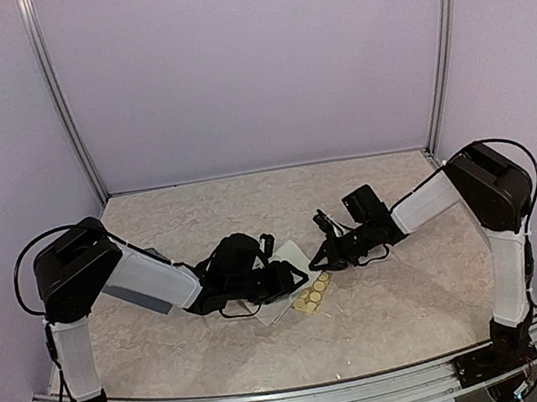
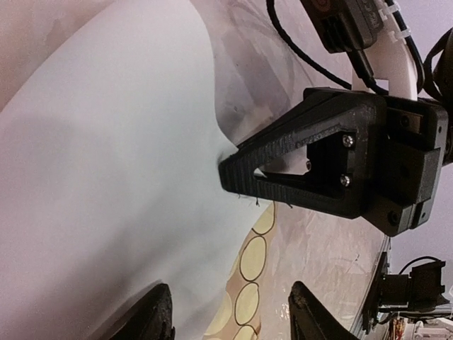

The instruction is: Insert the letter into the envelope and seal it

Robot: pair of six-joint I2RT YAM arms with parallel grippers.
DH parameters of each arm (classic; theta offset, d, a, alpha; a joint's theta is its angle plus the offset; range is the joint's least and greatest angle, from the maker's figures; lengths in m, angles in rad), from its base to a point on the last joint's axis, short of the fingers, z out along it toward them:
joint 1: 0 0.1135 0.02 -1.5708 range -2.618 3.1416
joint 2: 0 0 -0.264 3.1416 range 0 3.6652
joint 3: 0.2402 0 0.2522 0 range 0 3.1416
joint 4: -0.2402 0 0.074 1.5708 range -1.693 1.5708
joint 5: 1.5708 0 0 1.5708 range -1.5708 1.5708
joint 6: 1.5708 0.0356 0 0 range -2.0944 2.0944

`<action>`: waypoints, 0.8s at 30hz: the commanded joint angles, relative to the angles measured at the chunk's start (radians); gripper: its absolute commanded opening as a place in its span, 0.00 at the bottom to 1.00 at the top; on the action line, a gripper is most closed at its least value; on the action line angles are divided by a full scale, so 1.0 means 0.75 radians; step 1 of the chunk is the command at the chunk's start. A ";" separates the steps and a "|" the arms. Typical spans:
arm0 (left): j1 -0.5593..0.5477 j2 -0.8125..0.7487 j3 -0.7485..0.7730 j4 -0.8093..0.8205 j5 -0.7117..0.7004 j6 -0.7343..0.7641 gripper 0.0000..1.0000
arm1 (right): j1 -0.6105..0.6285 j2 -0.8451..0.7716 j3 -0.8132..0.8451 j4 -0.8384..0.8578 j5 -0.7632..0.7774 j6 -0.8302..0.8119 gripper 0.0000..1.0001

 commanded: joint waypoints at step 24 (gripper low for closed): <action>0.212 -0.947 -0.051 -0.788 0.344 0.846 0.83 | 0.060 -0.714 -0.009 -0.412 -0.257 -0.456 0.00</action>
